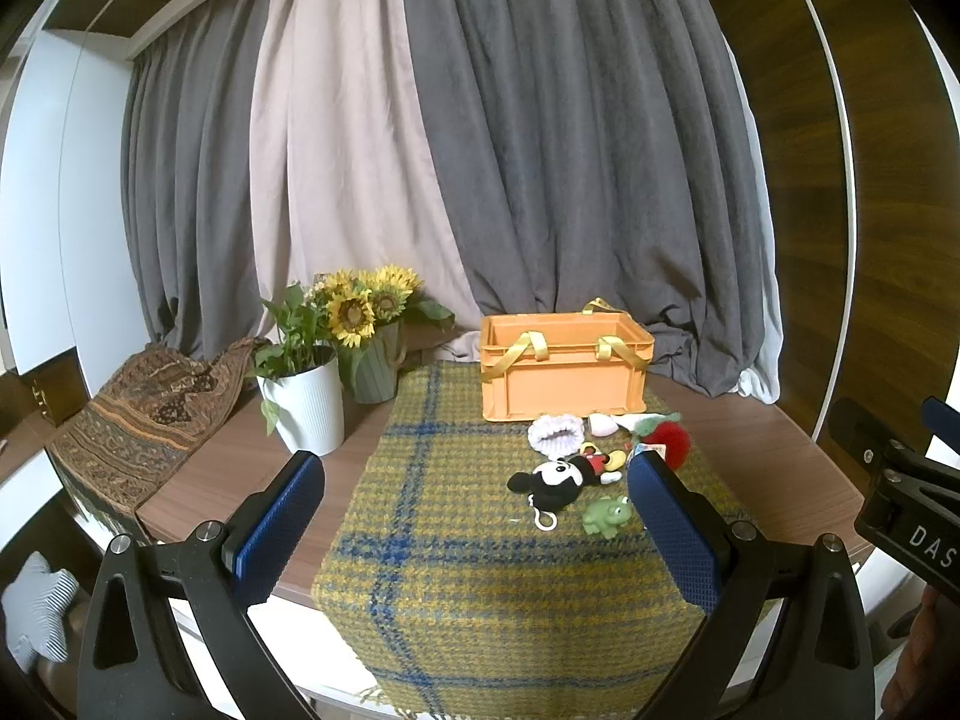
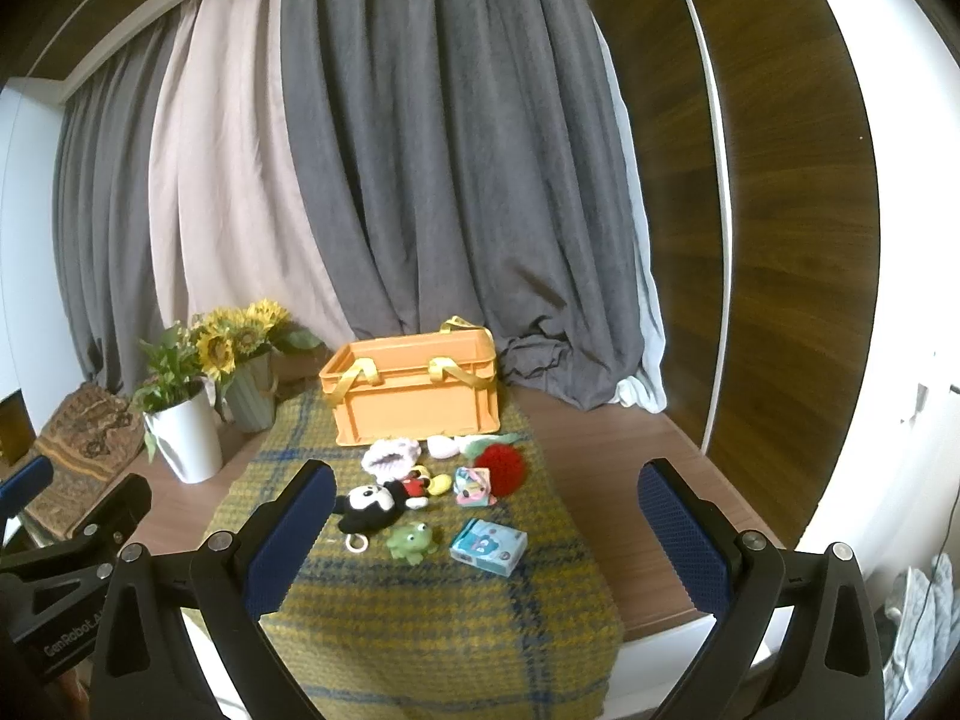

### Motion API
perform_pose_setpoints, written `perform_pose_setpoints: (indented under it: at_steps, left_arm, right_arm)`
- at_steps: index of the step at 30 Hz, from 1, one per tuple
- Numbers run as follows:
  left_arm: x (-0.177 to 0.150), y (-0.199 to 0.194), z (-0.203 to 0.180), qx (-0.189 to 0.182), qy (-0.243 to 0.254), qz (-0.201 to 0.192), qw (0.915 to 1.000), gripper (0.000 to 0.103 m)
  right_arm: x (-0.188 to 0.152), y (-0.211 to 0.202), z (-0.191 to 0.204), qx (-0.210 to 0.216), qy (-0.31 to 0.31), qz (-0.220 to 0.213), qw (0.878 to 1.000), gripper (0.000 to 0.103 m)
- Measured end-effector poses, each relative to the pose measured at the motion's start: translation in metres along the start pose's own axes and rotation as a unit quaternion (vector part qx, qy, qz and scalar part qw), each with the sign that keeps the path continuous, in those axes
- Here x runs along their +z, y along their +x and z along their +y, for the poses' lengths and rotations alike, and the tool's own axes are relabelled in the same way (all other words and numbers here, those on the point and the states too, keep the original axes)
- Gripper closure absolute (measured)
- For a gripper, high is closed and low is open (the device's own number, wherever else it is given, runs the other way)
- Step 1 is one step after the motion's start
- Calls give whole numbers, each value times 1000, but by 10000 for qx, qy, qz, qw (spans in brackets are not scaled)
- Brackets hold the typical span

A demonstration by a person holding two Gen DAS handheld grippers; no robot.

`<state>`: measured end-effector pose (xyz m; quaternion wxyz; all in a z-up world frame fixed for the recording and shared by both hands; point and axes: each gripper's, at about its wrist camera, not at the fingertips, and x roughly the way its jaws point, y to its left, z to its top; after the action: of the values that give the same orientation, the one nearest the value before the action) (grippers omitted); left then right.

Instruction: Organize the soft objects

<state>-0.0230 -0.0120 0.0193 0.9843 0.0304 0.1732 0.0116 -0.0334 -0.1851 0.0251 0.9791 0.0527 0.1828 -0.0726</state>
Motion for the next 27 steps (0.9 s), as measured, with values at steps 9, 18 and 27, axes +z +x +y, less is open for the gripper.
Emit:
perform_pose_setpoints:
  at_steps: [9,18,27]
  left_arm:
    - [-5,19,1,-128,29,257,9996,0]
    - [-5,74,10,-402,166,741,9963,0]
    - [-5,152,10,-857,527,1256,9870,0]
  right_arm:
    - [-3,10,6,-29,0,84,10000,1]
    - [-10,47,20,-222,86,427,9988,1]
    - [-22,107,32,-667,343,946,9927,1]
